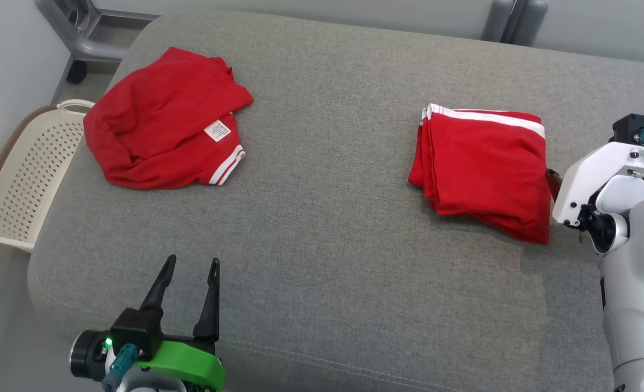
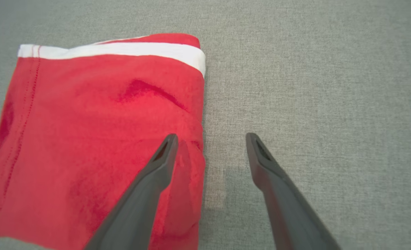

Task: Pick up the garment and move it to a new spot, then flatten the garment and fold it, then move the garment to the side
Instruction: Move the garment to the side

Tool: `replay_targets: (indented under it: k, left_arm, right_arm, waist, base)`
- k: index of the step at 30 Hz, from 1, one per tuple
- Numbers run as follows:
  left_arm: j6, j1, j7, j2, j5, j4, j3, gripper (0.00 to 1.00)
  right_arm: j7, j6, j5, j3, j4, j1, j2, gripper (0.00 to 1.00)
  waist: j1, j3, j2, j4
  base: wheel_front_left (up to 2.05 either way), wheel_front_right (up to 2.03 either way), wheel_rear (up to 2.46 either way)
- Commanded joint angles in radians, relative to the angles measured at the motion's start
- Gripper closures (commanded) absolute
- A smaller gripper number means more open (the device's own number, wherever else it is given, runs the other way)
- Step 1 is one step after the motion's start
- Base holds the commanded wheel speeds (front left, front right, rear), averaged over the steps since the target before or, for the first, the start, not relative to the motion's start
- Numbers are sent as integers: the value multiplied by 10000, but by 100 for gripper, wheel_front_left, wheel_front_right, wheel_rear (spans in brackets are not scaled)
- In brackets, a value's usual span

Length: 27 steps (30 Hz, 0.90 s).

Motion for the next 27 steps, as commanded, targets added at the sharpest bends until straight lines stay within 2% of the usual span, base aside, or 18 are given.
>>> replay_targets:
  k: [1,13,14,15,17,18,27]
  left_arm:
    - [-71,-135,-3,39,53,-26,9,0]
    - [-79,-379,-3,21,132,-81,-32,0]
    - [-88,-386,-3,19,132,-82,-31,0]
    - [-95,-402,-3,15,131,-79,-35,0]
    - [-96,-440,-3,0,137,-54,-44,0]
    - [-103,-456,-3,-10,140,-41,-51,0]
    - [-30,-464,-3,20,195,-54,45,0]
  right_arm:
    - [41,-11,-70,-100,-20,20,30,0]
    - [42,-10,-355,-889,329,-336,487,0]
    - [98,-10,-366,-946,402,-369,523,4]
    - [138,-10,-371,-1006,491,-394,566,25]
    - [235,-10,-392,-1110,655,-456,640,82]
    - [252,-10,-439,-1129,714,-475,667,100]
    - [112,-19,-1024,-1046,645,-590,439,100]
  waist:
    - [0,147,0,25]
    - [0,873,0,338]
    - [0,912,0,353]
    - [0,942,0,365]
    - [0,983,0,379]
    - [0,997,0,380]
    - [0,853,0,49]
  base:
    - [0,0,0]
    - [0,0,0]
    - [0,0,0]
    - [0,0,0]
    - [0,0,0]
    - [0,0,0]
    - [0,0,0]
